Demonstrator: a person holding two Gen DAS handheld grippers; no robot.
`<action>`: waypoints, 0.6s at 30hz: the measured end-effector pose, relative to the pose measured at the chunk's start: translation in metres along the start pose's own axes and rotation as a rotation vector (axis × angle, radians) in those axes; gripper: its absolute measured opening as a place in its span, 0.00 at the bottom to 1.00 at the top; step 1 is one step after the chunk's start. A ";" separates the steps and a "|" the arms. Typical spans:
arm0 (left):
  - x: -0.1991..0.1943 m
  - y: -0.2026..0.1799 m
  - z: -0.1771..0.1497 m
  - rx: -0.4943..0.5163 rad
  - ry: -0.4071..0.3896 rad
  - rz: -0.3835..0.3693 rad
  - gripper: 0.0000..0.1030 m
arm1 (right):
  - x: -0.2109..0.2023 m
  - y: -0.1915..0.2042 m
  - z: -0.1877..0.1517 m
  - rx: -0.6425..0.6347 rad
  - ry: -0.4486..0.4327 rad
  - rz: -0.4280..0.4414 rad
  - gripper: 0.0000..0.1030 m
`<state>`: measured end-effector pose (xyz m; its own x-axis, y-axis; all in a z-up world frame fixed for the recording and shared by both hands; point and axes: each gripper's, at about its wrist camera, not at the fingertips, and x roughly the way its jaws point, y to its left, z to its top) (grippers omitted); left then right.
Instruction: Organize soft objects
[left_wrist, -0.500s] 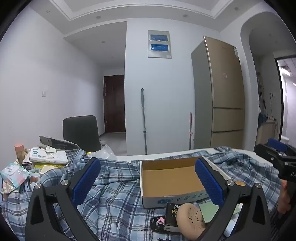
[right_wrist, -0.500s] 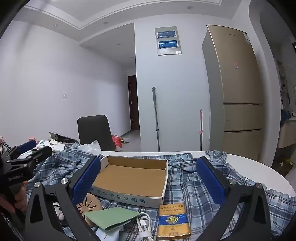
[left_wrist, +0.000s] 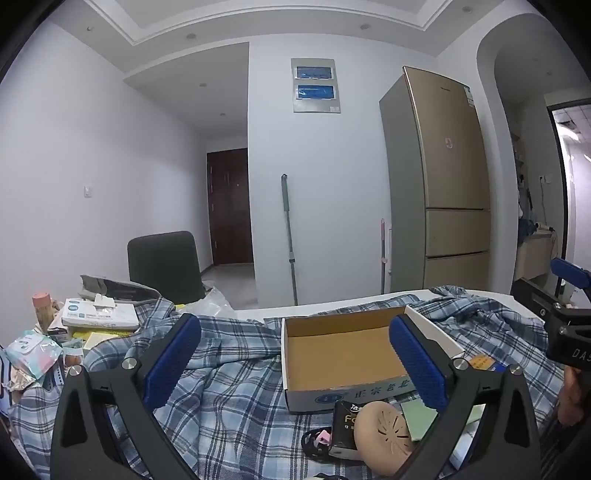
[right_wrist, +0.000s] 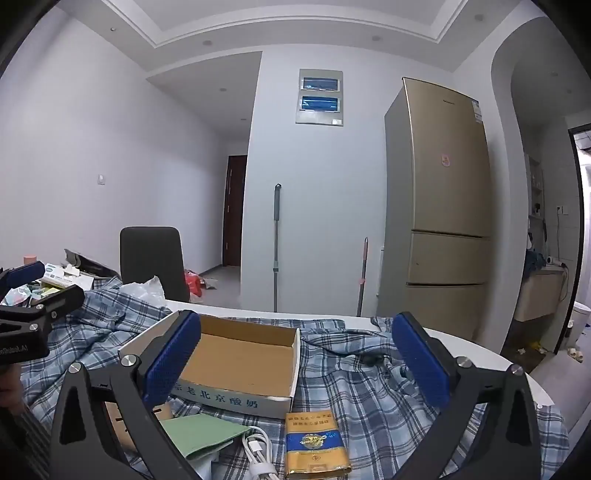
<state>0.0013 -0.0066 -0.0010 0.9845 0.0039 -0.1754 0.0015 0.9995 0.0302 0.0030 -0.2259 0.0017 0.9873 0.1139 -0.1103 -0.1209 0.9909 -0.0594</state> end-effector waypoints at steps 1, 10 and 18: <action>0.002 0.001 0.000 -0.005 0.008 -0.003 1.00 | 0.000 0.000 0.000 0.000 0.001 -0.001 1.00; 0.009 0.009 -0.001 -0.049 0.045 -0.017 1.00 | 0.000 0.000 -0.003 -0.002 -0.006 0.003 1.00; 0.005 0.003 -0.001 -0.015 0.025 -0.010 1.00 | -0.002 0.005 -0.002 -0.035 -0.009 0.003 1.00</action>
<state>0.0065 -0.0040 -0.0027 0.9797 -0.0054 -0.2004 0.0082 0.9999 0.0136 0.0004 -0.2216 -0.0002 0.9879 0.1173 -0.1013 -0.1269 0.9875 -0.0935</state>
